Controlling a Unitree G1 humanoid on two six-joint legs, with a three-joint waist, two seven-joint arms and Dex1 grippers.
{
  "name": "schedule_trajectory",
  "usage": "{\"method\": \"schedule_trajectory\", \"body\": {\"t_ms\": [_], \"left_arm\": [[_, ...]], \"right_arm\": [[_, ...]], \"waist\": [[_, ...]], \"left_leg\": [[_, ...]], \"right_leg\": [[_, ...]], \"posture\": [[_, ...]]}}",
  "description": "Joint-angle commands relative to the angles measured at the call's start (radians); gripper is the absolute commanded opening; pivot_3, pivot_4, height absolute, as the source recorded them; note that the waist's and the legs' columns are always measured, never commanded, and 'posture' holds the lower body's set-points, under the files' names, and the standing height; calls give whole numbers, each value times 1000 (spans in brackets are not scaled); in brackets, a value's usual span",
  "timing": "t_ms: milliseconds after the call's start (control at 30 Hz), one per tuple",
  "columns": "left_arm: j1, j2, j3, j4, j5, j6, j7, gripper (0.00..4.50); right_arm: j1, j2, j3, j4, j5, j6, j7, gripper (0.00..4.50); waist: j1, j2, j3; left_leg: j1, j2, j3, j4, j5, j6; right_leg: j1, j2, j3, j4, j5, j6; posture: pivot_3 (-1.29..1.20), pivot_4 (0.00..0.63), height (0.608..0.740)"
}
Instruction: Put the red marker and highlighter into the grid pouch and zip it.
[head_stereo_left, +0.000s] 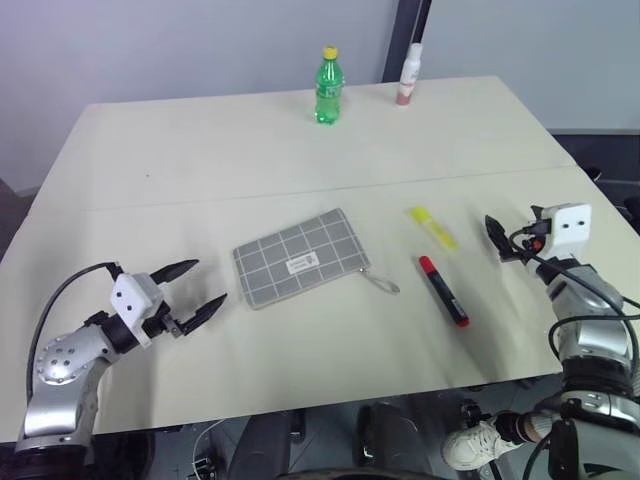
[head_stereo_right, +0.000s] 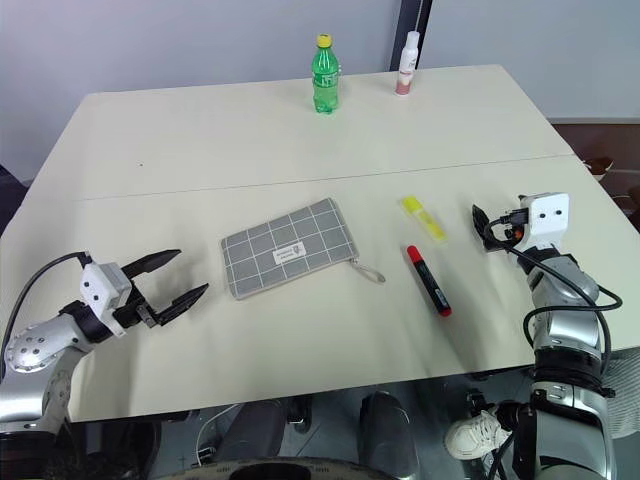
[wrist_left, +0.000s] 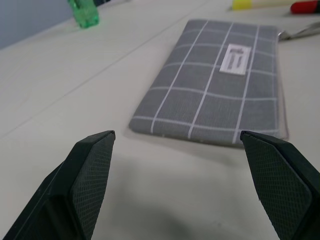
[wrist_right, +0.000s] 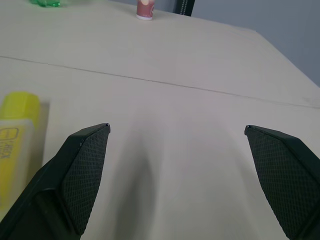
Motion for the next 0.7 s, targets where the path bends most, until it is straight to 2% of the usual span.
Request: {"method": "schedule_trajectory", "body": {"t_ms": [33,233,433,467,533,567,600,700], "left_arm": [[-17,6,21,6,-13,-15,0,4242],[-35,11,17,31,-4,-26,-4,4242],[-63,18,20,91,39,-114,-1,4242],[-75,20,21,116,60,-152,6,4242],[-100,26,19,165,105,-230,19,4242],[-124,31,15,196,124,-272,21,4242],[-144,37,10,223,145,-316,23,4242],[-178,51,-12,281,156,-411,-10,4242]], "right_arm": [[6,-16,-15,-54,21,4,0,4487],[13,-6,-9,-92,30,28,2,4487],[8,25,42,-249,74,111,28,4487],[7,38,55,-282,85,132,29,3967],[7,53,89,-334,82,158,30,3200],[-1,79,143,-389,77,185,32,2555],[-12,103,188,-431,72,208,30,2161],[-40,153,325,-502,11,225,38,553]], "waist": [[0,0,0],[-1,0,0],[-1,0,0],[-1,0,0],[-1,0,0],[0,0,0],[0,0,0],[-2,0,0]], "left_leg": [[0,0,0,0,0,0],[0,0,0,0,0,0],[0,0,0,0,0,0],[0,1,0,0,0,0],[0,2,0,0,0,0],[0,3,1,0,0,0],[0,3,1,0,0,0],[0,6,2,0,0,0]], "right_leg": [[0,0,0,0,0,0],[0,0,0,0,0,0],[0,0,0,0,0,0],[-1,0,0,0,0,0],[-1,2,0,0,1,-1],[-1,3,0,0,1,-1],[-1,3,0,0,1,-2],[-3,5,1,0,2,-3]], "posture": [[0,150,740],[0,150,740],[0,150,740],[0,150,740],[0,150,740],[0,150,740],[0,150,740],[0,150,740]]}}
